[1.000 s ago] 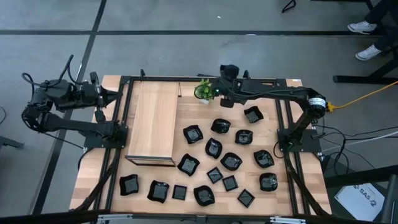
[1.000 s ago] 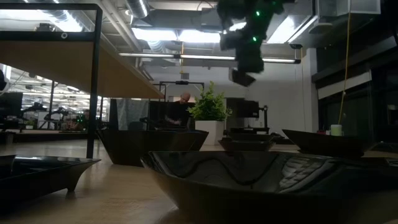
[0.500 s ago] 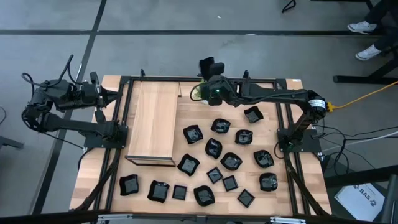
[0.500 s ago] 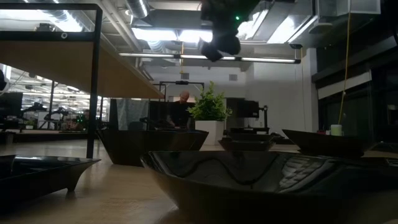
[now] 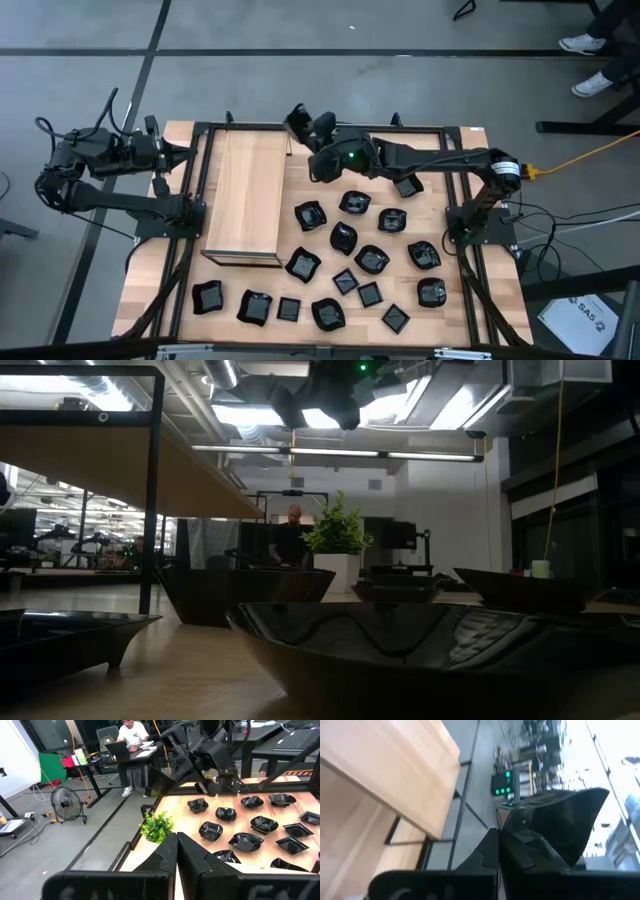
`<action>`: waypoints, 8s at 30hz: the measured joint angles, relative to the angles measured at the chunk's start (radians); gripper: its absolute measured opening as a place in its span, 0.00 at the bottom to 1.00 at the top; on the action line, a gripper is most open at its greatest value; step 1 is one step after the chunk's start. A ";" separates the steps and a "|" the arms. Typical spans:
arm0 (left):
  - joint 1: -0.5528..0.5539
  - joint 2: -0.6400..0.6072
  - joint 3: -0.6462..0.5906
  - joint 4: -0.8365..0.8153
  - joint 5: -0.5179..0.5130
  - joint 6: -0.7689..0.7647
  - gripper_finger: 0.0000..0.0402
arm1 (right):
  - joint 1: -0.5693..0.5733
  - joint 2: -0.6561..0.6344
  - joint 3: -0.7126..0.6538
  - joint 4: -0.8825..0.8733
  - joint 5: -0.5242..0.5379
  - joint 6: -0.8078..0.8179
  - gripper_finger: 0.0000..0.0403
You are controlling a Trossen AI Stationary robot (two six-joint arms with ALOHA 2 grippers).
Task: Pick & Place Mini shaped plates
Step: Put the black distorted square plate on top of the shelf, then put the black leaf shape plate on top of the shelf
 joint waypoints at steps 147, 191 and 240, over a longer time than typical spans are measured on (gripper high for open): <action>0.000 0.000 0.000 0.002 0.000 0.000 0.01 | 0.199 0.326 0.658 -1.183 -0.146 0.871 0.60; 0.000 0.000 0.000 0.002 0.000 0.000 0.01 | 0.320 -0.030 -0.548 -0.367 0.101 1.452 0.60; 0.000 0.000 0.000 0.002 0.000 0.000 0.01 | 0.285 0.020 -0.594 -0.237 0.127 1.398 0.02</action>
